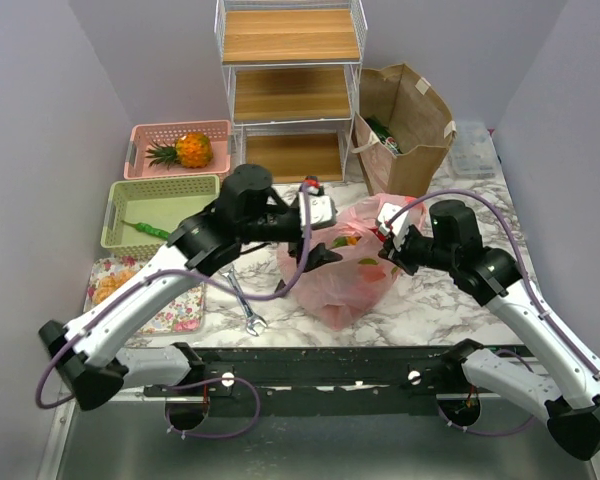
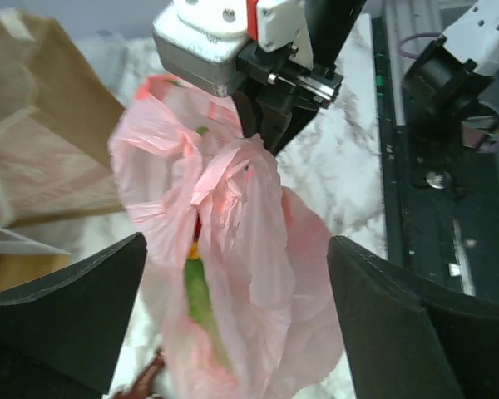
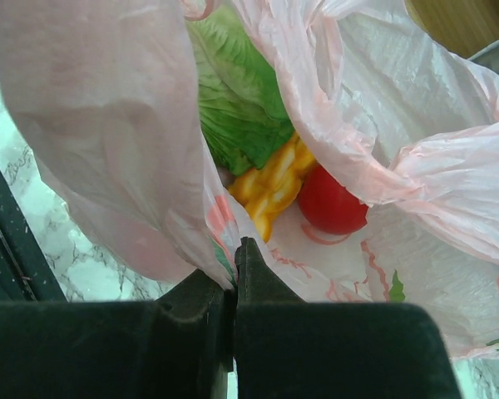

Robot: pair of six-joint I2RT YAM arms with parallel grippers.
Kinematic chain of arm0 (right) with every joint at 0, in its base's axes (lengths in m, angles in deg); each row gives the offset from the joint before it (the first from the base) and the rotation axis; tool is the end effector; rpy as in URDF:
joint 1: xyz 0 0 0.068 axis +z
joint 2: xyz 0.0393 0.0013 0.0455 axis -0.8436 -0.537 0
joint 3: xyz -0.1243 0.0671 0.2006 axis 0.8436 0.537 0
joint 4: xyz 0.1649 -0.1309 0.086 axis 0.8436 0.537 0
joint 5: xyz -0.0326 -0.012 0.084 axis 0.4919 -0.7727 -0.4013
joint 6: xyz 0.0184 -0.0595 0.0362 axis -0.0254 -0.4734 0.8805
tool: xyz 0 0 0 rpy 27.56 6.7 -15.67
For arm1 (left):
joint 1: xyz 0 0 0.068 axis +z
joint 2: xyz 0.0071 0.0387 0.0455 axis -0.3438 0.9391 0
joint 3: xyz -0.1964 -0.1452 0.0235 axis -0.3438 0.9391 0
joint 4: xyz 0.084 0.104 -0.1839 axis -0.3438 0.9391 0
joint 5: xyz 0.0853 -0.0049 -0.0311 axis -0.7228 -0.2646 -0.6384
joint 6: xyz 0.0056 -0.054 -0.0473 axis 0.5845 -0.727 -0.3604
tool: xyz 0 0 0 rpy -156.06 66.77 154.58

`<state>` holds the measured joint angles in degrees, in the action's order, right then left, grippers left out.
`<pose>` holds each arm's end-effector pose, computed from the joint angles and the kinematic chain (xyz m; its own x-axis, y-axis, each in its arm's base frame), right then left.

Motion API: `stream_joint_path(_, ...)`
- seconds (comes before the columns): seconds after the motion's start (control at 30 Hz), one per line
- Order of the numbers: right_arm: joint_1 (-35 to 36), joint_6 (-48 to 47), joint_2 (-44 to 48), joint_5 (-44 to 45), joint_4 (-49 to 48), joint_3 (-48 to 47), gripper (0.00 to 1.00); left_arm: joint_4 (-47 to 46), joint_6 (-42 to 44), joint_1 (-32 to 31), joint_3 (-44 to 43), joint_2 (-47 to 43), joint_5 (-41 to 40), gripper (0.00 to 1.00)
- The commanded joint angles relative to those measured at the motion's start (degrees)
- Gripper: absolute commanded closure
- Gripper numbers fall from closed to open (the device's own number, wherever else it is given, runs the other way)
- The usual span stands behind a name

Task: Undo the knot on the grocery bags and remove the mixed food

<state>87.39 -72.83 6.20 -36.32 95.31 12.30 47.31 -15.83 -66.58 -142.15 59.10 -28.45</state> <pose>0.1536 0.1119 0.2893 -0.0860 -0.5778 -0.8116 -0.8660 0.4462 -0.2259 0.1385 -0.1938 0.3871 0.1884 0.2370 -0.9531 0.9700 0.1066 0.2183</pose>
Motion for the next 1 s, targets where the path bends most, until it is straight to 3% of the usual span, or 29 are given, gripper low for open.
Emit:
stream_joint_path(0.0,-0.2,-1.2,-0.1,-0.7,-0.9,-0.7,0.99,4.7,-9.9,0.1,-4.9,7.4,8.8,0.20)
stream_joint_path(0.07,-0.3,-0.7,-0.1,0.2,-1.0,-0.8,0.99,6.8,-6.9,-0.4,-6.1,7.6,12.4,0.40)
stream_joint_path(0.13,-0.2,2.1,-0.3,2.4,-1.8,-1.0,0.99,9.7,1.9,-2.2,-3.9,4.6,14.5,0.69)
stream_joint_path(0.2,-0.3,4.1,-1.0,3.8,-2.1,-1.4,0.99,10.1,10.7,-5.4,2.6,-0.7,12.7,0.93)
stream_joint_path(0.23,-0.3,5.1,-1.6,4.2,-2.1,-1.8,0.99,9.6,14.0,-7.3,6.9,-4.1,11.1,1.00)
stream_joint_path(0.4,-0.2,11.3,-3.8,4.5,-1.9,-3.7,0.99,5.3,26.8,-16.5,24.0,-10.4,-1.0,1.00)
stream_joint_path(0.57,-0.3,11.3,-3.0,1.5,1.8,-5.3,0.99,-0.9,33.5,-21.0,36.3,-5.1,-12.9,1.00)
stream_joint_path(0.63,-0.3,8.0,-2.6,-0.3,6.2,-6.1,0.84,-2.3,34.9,-21.1,37.7,-5.0,-14.4,1.00)
stream_joint_path(0.7,-0.2,4.2,-2.5,-1.6,11.7,-7.7,0.52,-2.3,34.3,-21.2,36.8,-5.4,-15.6,1.00)
stream_joint_path(0.77,-0.3,0.9,-2.7,-3.7,17.6,-10.8,0.25,-2.1,33.7,-21.2,35.6,-5.9,-16.6,0.91)
stream_joint_path(0.87,-0.2,0.0,-2.9,-6.3,23.6,-16.7,0.03,-1.3,33.8,-21.2,34.4,-7.3,-16.5,0.74)
stream_joint_path(0.97,-0.2,0.8,-3.2,-7.7,25.0,-21.7,0.00,-0.9,33.0,-21.1,34.1,-9.3,-16.0,0.56)
